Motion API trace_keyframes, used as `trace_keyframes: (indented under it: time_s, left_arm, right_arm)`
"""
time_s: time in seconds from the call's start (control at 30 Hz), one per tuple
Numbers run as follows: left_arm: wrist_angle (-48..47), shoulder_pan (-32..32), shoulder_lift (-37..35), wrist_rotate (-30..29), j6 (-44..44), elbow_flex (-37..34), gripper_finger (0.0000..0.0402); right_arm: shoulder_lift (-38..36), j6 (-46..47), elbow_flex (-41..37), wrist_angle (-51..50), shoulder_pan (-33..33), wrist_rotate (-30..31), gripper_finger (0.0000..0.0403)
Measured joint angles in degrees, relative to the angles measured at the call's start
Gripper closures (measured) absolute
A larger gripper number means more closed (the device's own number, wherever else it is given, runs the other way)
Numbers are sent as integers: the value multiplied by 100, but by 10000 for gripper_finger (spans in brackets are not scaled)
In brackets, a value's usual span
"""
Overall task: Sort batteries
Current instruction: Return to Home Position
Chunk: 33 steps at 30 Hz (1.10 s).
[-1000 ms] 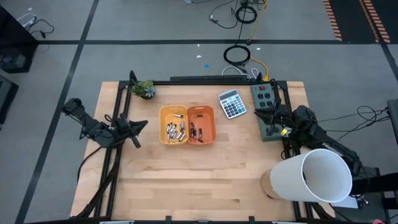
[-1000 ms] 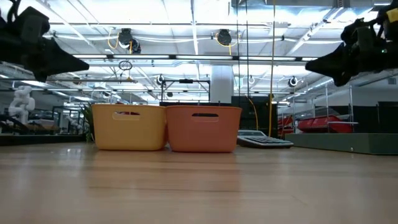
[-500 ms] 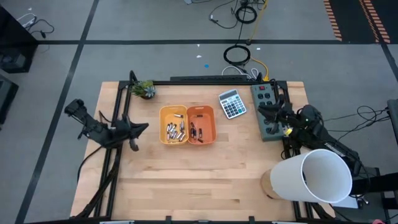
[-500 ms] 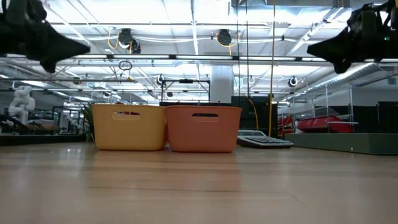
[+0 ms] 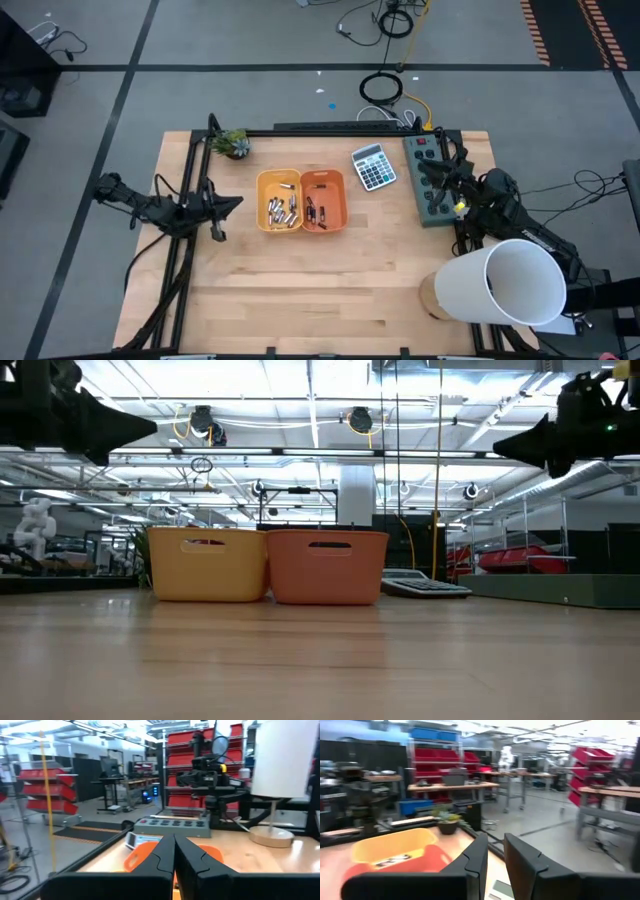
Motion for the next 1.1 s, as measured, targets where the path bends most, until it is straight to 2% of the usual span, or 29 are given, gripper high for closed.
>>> trace_keyframes:
  time_s: [0.1,0.67,1.1]
  left_arm:
    - [-20,131,0,2,-4,-2,394]
    - [-55,135,0,7,-2,-7,393]
    - [-55,135,0,7,0,-9,393]
  right_arm:
    - [7,58,-2,-48,0,291,348]
    - [-4,141,-4,-147,20,278,348]
    - [-17,141,-7,-171,1605,264,348]
